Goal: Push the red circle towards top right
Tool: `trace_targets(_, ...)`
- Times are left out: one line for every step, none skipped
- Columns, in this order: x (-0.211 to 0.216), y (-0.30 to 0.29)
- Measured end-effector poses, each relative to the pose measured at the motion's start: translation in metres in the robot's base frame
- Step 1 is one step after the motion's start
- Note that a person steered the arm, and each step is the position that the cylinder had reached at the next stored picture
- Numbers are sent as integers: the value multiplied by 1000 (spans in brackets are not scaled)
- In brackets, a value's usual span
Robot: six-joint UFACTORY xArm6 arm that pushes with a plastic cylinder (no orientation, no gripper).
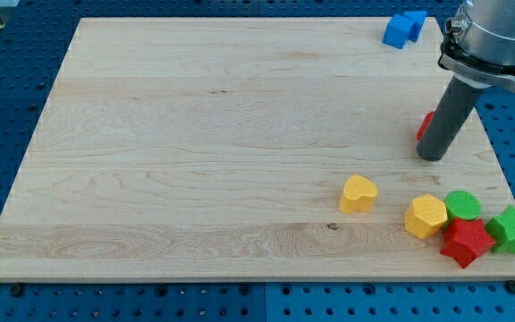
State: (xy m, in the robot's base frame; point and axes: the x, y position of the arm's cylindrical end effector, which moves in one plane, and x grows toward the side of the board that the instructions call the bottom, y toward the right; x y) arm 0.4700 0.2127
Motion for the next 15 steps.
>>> trace_targets(-2, 1)
trace_targets(-2, 2)
trace_targets(-2, 5)
trace_targets(-2, 12)
trace_targets(-10, 17)
trace_targets(-25, 17)
trace_targets(-42, 17)
trace_targets(-57, 18)
trace_targets(-65, 18)
trace_targets(-69, 18)
trace_targets(-78, 19)
trace_targets(-88, 23)
trace_targets(-95, 26)
trace_targets(-102, 27)
trace_targets(-114, 27)
